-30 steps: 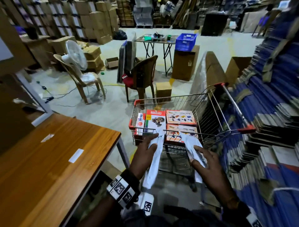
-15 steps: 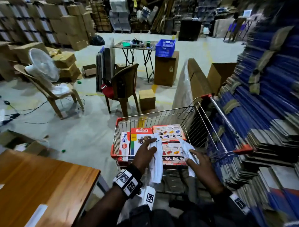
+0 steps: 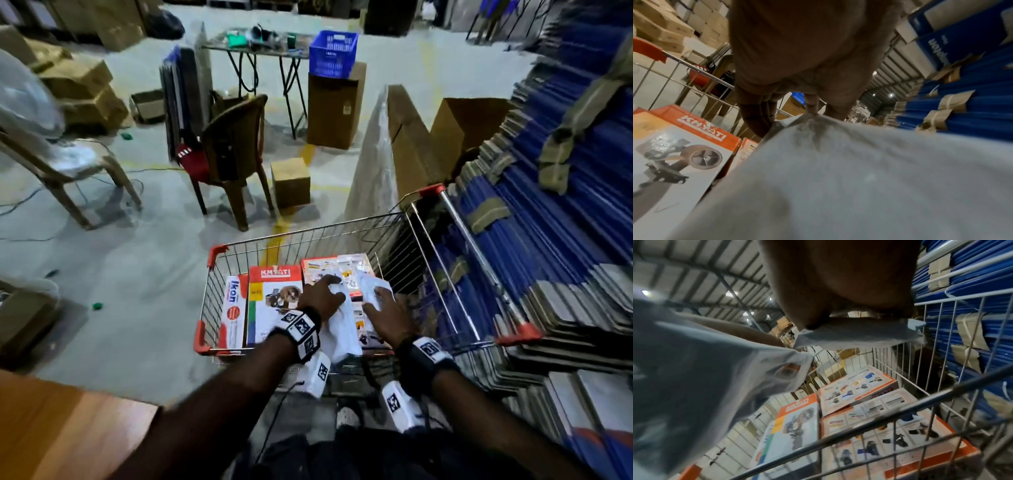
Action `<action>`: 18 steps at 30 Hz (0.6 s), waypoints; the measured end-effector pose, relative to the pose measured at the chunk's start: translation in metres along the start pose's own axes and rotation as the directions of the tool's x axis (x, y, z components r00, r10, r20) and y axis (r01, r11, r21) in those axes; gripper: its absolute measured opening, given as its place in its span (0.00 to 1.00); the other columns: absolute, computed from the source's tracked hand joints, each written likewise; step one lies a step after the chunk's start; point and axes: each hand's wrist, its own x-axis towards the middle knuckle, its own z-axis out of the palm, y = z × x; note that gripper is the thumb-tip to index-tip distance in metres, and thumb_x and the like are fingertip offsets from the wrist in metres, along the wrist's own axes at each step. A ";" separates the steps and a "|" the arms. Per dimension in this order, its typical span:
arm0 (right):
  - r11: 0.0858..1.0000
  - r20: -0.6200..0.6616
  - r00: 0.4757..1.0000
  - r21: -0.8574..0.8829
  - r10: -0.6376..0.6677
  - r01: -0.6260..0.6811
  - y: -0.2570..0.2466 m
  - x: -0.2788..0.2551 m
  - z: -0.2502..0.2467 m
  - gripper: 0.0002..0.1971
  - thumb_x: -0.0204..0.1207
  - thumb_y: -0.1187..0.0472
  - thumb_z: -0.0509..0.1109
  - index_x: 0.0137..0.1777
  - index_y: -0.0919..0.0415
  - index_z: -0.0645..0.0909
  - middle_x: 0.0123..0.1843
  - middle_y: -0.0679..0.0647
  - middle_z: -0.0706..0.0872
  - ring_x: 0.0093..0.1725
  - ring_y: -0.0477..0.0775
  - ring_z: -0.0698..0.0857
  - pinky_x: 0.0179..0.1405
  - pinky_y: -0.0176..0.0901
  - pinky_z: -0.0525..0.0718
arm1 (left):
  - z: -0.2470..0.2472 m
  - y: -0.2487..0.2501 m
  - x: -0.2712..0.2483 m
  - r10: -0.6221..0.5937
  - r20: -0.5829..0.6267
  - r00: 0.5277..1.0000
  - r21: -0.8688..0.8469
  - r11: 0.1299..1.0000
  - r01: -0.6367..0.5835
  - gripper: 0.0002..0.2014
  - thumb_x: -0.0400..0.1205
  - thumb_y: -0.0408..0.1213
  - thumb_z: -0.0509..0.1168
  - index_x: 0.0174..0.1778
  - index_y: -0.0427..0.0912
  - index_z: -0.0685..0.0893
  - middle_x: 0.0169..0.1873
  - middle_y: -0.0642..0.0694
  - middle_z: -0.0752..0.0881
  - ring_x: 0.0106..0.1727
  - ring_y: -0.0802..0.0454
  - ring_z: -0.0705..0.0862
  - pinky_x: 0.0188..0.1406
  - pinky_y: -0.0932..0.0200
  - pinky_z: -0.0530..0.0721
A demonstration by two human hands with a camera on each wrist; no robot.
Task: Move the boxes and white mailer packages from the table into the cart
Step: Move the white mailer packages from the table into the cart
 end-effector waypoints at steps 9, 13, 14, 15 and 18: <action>0.984 0.088 0.996 -0.178 0.002 0.014 0.002 0.125 0.008 0.33 0.79 0.43 0.63 0.82 0.49 0.60 0.81 0.67 0.61 0.76 0.71 0.67 0.73 0.58 0.68 | 0.036 0.014 0.107 -0.176 -0.073 0.982 0.338 0.922 0.190 0.23 0.82 0.47 0.62 0.75 0.59 0.71 0.67 0.33 0.70 0.62 0.31 0.79 0.62 0.47 0.79; 0.982 0.118 0.993 -0.189 -0.002 0.024 0.013 0.173 0.028 0.35 0.78 0.41 0.63 0.83 0.50 0.59 0.82 0.68 0.60 0.77 0.72 0.62 0.74 0.63 0.67 | 0.058 0.017 0.146 -0.214 -0.055 0.975 0.386 0.896 0.218 0.21 0.83 0.42 0.61 0.74 0.57 0.72 0.67 0.35 0.67 0.60 0.30 0.79 0.59 0.46 0.79; 0.980 0.108 0.994 -0.199 0.012 0.010 0.014 0.190 0.034 0.35 0.78 0.41 0.63 0.83 0.49 0.59 0.82 0.68 0.59 0.78 0.72 0.61 0.74 0.63 0.66 | 0.064 0.017 0.163 -0.221 -0.052 0.974 0.398 0.890 0.224 0.21 0.83 0.41 0.61 0.73 0.57 0.72 0.67 0.35 0.67 0.61 0.30 0.79 0.58 0.46 0.79; 0.977 0.084 0.996 -0.214 0.017 0.001 0.014 0.193 0.034 0.34 0.79 0.40 0.63 0.83 0.48 0.59 0.82 0.69 0.58 0.78 0.72 0.60 0.74 0.63 0.66 | 0.067 0.017 0.167 -0.214 -0.045 0.976 0.404 0.889 0.213 0.22 0.82 0.41 0.62 0.73 0.56 0.72 0.67 0.35 0.67 0.61 0.30 0.79 0.58 0.45 0.79; 0.963 0.037 0.999 -0.268 -0.021 0.030 0.018 0.221 0.047 0.33 0.80 0.37 0.59 0.83 0.47 0.60 0.82 0.70 0.58 0.78 0.71 0.61 0.73 0.62 0.65 | 0.082 0.011 0.201 -0.222 -0.055 0.973 0.420 0.879 0.225 0.22 0.80 0.41 0.64 0.71 0.56 0.73 0.67 0.34 0.67 0.60 0.30 0.79 0.57 0.44 0.80</action>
